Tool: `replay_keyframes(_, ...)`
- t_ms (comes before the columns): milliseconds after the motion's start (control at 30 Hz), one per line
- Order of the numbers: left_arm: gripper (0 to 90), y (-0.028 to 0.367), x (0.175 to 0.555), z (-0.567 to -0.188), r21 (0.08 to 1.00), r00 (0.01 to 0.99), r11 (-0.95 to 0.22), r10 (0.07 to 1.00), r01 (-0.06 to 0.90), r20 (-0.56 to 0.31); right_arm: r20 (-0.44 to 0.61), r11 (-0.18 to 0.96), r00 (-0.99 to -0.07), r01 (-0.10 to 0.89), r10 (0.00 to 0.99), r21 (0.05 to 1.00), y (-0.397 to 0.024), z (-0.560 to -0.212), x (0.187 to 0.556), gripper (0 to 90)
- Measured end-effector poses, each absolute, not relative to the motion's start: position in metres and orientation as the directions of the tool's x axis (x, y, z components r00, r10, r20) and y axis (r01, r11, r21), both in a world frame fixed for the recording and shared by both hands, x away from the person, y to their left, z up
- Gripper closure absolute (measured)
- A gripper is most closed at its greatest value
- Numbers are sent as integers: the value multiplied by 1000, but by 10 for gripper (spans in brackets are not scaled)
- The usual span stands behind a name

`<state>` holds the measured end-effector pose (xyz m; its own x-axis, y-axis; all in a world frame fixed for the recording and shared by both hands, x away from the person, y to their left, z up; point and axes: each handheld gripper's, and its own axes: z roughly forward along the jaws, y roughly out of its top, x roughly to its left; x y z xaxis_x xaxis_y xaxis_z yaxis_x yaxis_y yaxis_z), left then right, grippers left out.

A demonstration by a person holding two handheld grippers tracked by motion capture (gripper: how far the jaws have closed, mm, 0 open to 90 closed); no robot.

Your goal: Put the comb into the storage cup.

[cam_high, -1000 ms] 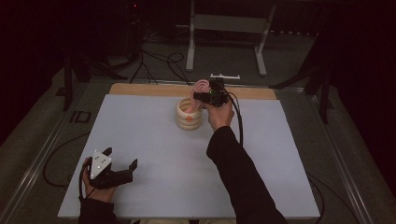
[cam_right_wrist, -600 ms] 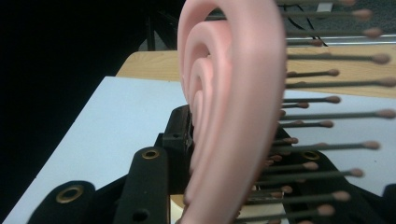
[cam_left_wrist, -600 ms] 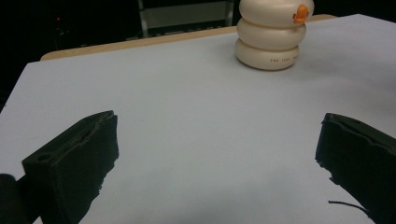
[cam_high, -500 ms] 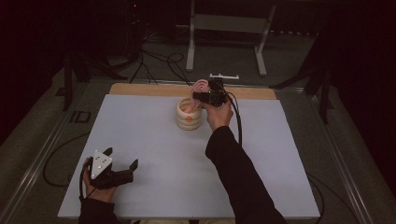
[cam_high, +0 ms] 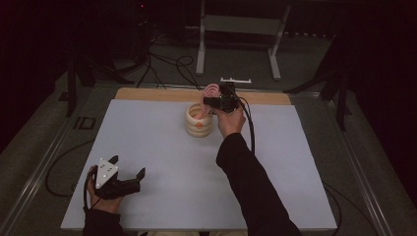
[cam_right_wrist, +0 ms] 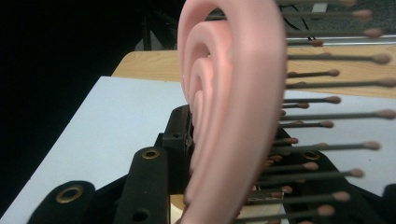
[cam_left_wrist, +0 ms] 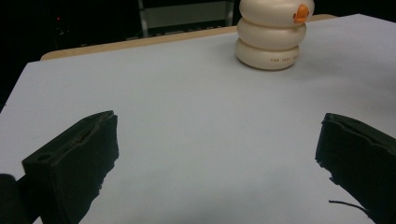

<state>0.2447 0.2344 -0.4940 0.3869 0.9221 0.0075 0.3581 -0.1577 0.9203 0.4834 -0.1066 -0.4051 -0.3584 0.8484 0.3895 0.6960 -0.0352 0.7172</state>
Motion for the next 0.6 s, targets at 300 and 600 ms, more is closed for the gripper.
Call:
replay_keyframes(300,2,234,245,-494,920,389,-161,921,358,10,370,-1,-374,703,850,711,-105,-405,482,636)
replay_keyframes(600,2,234,245,-494,919,390,-161,921,360,9,369,-2,-371,702,852,712,-102,-406,483,635)
